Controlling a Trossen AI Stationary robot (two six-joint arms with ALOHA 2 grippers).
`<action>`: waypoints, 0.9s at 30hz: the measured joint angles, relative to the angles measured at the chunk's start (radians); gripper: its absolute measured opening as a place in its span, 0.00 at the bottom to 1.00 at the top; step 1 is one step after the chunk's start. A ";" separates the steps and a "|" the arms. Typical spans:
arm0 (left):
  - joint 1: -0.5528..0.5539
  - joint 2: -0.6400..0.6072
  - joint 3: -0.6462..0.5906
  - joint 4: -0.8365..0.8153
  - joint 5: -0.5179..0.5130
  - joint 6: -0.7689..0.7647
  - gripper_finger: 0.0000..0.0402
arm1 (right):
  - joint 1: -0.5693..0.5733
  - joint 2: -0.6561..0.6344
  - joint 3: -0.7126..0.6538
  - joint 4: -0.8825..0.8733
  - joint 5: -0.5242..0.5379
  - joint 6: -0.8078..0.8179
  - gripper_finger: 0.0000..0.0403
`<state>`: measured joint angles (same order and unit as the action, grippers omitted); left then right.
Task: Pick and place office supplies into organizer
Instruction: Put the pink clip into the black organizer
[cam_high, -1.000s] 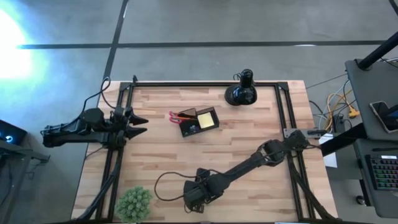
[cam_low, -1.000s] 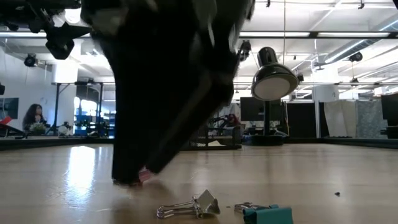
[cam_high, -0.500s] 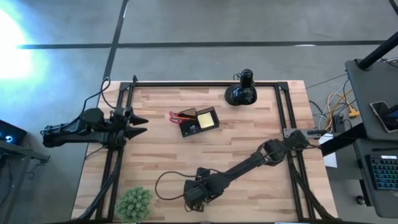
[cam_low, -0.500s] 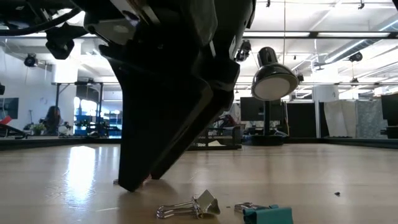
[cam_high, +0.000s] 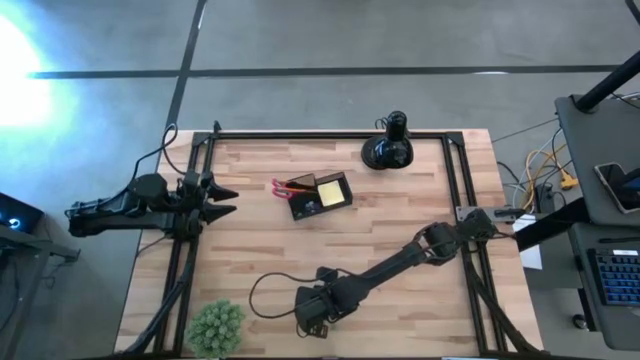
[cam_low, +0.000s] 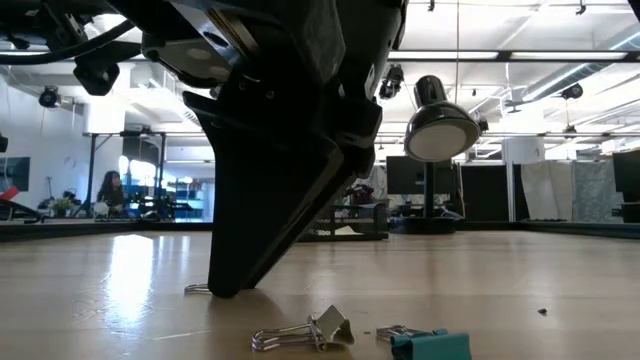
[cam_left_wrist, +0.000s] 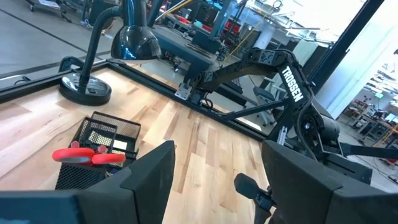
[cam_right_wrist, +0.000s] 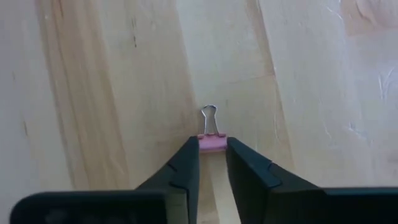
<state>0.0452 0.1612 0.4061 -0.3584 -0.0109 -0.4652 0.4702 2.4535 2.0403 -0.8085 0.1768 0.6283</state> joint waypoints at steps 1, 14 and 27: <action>0.000 0.000 0.000 0.000 0.000 0.000 0.57 | 0.000 0.000 0.000 0.000 0.000 -0.001 0.16; 0.000 0.001 0.000 0.000 0.000 0.000 0.57 | -0.047 -0.014 0.175 -0.236 0.197 0.147 0.14; 0.000 0.002 0.000 0.000 0.010 0.000 0.57 | -0.351 -0.033 0.234 -0.424 0.208 0.567 0.16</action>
<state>0.0456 0.1631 0.4061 -0.3588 -0.0006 -0.4656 0.1194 2.4203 2.2742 -1.2323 0.3846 1.1952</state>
